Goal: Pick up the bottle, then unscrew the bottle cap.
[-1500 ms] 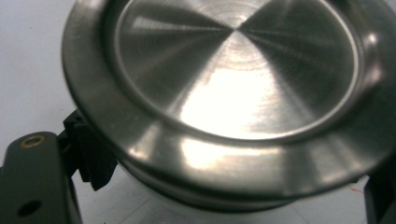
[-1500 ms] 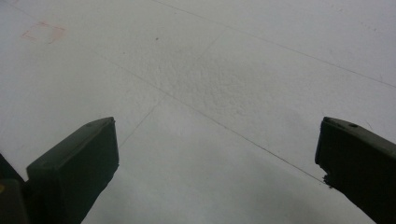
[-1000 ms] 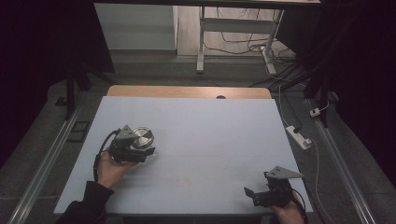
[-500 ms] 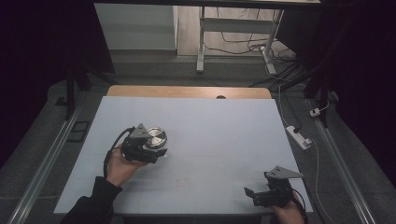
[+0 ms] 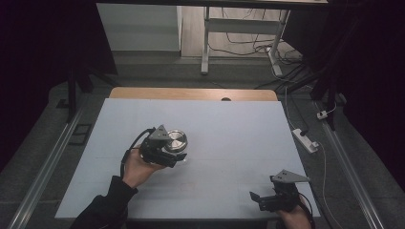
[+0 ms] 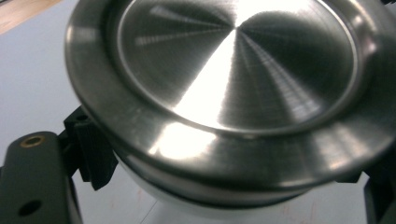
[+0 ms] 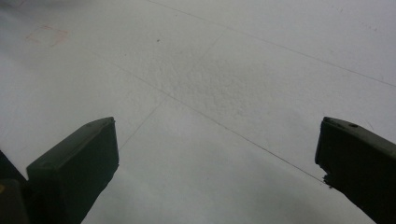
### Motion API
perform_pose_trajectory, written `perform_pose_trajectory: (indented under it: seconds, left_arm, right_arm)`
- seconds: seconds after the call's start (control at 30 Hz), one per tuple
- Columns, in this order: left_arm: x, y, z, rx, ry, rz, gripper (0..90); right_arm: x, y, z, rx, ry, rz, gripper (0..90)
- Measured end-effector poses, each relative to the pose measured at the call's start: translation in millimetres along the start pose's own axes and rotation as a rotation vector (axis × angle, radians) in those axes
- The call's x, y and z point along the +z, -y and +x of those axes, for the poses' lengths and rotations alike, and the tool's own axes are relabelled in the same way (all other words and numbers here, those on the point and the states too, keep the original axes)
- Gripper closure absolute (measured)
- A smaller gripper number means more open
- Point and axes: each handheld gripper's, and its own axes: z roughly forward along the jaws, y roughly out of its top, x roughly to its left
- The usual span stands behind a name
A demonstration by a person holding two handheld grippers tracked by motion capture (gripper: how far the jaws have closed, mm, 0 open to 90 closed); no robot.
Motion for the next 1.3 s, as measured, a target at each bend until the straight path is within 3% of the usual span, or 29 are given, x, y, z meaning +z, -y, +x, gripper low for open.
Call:
perform_pose_trajectory:
  seconds: [0.33, 0.6, 0.97, 1.3]
  left_arm:
    - [13.1, -9.5, -15.1, 0.05, 0.045, 0.01, 15.6]
    - [18.1, -13.7, -24.0, 0.056, 0.077, 0.004, 15.6]
    - [22.9, -12.8, -28.4, 0.059, 0.086, 0.002, 15.6]
    - [21.7, -12.3, -29.7, 0.057, 0.089, -0.004, 15.6]
  right_arm:
    - [0.2, 0.0, 0.1, -0.002, -0.005, 0.002, 0.0]
    - [0.4, -0.1, 0.1, -0.005, -0.007, 0.002, 0.0]
    - [-1.0, 0.2, -1.0, -0.006, -0.022, -0.009, 0.0]
    - [-1.5, -3.2, 3.1, -0.04, -0.039, -0.032, 0.0]
